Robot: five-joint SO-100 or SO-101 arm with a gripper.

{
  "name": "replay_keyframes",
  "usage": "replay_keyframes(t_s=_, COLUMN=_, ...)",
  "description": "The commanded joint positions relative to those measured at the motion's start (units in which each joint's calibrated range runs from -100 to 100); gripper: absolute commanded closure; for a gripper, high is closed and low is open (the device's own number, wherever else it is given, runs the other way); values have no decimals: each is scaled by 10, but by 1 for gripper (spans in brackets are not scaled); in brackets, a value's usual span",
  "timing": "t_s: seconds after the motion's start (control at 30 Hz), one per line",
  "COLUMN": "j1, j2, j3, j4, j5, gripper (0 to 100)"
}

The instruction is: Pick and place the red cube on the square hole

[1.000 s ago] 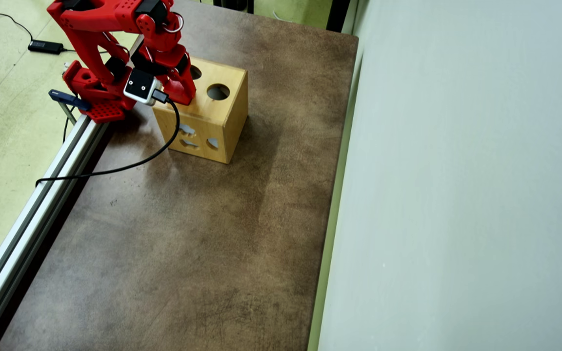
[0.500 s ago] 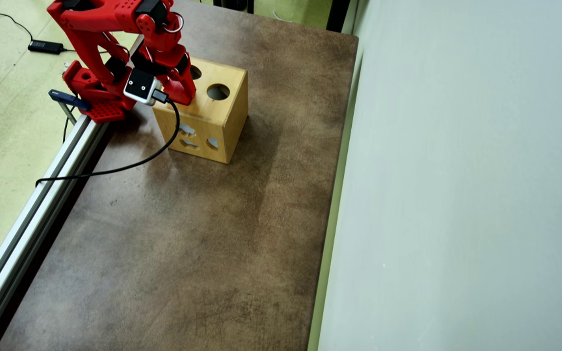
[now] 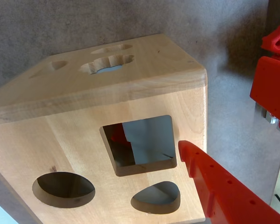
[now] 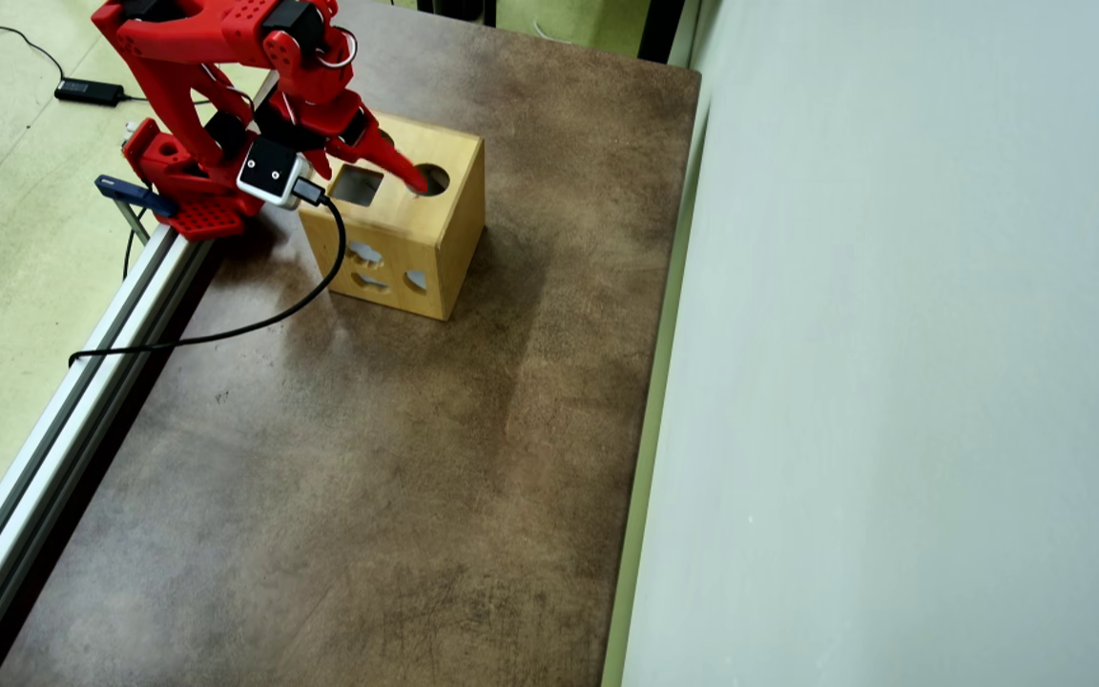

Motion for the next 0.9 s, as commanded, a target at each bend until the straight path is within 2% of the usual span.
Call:
replay_keyframes(t_s=0.0, j1=-1, j2=-11, j3=-23, j4=0, j5=0, gripper=3)
replay_keyframes(t_s=0.87, j1=-6, j2=-12, j3=-18, j4=0, j5=4, gripper=3)
